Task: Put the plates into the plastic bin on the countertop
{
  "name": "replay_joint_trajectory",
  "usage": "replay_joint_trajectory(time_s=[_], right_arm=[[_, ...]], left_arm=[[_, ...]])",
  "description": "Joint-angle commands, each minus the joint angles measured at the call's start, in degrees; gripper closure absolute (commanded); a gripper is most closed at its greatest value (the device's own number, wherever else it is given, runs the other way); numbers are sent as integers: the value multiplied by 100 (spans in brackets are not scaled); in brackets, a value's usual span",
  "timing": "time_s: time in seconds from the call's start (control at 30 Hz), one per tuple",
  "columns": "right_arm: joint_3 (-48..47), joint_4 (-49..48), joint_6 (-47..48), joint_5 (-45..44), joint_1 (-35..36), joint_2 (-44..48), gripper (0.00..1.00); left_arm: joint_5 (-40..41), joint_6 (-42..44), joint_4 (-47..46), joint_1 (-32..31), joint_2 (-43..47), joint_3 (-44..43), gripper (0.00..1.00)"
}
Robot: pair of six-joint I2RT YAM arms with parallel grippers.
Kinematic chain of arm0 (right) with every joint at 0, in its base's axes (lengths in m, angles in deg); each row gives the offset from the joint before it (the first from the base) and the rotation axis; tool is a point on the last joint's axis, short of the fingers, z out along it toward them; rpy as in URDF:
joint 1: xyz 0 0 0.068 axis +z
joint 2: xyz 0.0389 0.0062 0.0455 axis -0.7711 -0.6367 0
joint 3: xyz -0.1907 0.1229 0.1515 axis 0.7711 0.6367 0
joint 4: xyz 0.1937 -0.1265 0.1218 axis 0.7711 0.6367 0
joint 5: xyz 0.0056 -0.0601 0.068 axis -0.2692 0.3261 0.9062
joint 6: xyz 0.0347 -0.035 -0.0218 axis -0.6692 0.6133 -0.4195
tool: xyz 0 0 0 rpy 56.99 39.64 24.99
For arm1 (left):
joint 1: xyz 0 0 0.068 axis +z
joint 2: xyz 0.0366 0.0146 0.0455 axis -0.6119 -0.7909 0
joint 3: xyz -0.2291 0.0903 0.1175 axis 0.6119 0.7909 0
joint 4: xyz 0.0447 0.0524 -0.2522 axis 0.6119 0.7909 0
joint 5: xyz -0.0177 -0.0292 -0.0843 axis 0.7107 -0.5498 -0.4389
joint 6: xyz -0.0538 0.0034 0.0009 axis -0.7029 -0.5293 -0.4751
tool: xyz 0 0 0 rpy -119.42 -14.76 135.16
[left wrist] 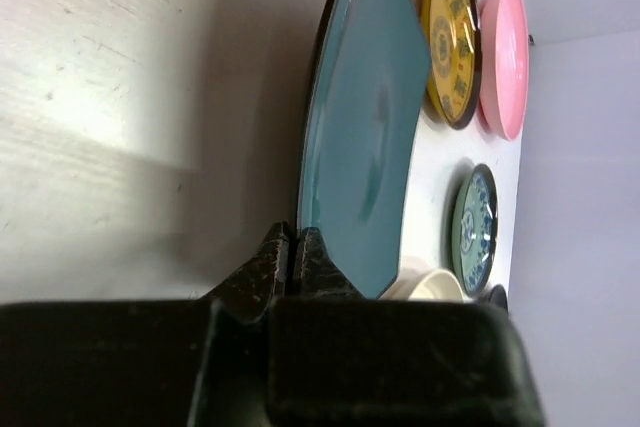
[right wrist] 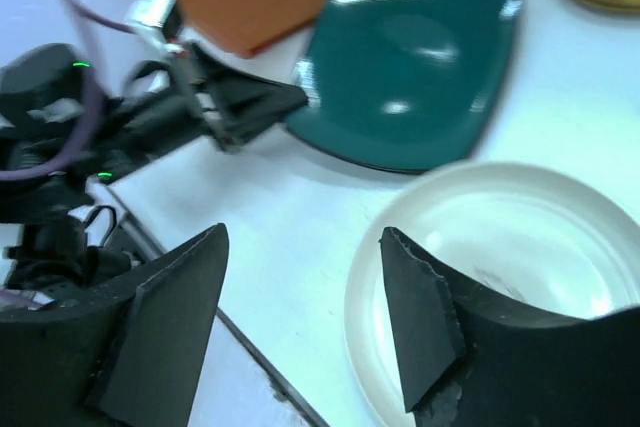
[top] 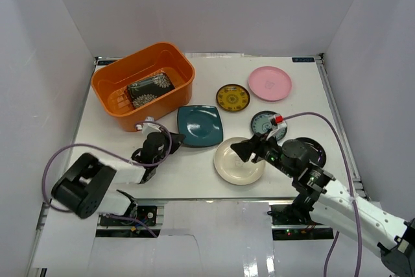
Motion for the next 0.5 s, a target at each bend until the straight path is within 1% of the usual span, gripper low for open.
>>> replay_joint_trajectory(time_s=[0.0, 0.03, 0.07, 0.1, 0.17, 0.2, 0.23, 0.3, 0.33, 0.43, 0.47], right_arm=[[285, 1068, -386, -1161, -32, 725, 29], [338, 1532, -430, -1339, -41, 936, 25], [469, 1702, -544, -1523, -59, 1320, 22], [514, 1878, -588, -1873, -76, 1472, 20], [619, 2309, -711, -2104, -103, 1710, 20], [628, 2441, -868, -2262, -120, 1720, 22], [707, 2634, -940, -2333, -129, 1702, 23], [839, 2653, -1194, -2404, -147, 1667, 25], [891, 2644, -1247, -2387, -147, 1615, 26], [1041, 2662, -1406, -2378, -147, 1623, 26], [1085, 2679, -1432, -2404, -147, 1667, 26]], left_arm=[[-320, 502, 1365, -116, 1457, 60, 100], [-373, 546, 1596, -152, 1852, 51, 100], [-452, 625, 1816, -178, 2666, 33, 100], [-478, 643, 2244, -213, 3048, 7, 100], [-549, 679, 2721, -214, 3760, -195, 100], [-549, 705, 3167, -222, 4286, -483, 100], [-488, 749, 3354, -222, 4465, -677, 100], [-461, 958, 3819, -214, 4616, -1151, 100], [-426, 1099, 3935, -205, 4546, -1710, 100], [-102, 1583, 4356, -205, 4002, -2496, 100], [-5, 1706, 4384, -187, 3862, -2890, 100]])
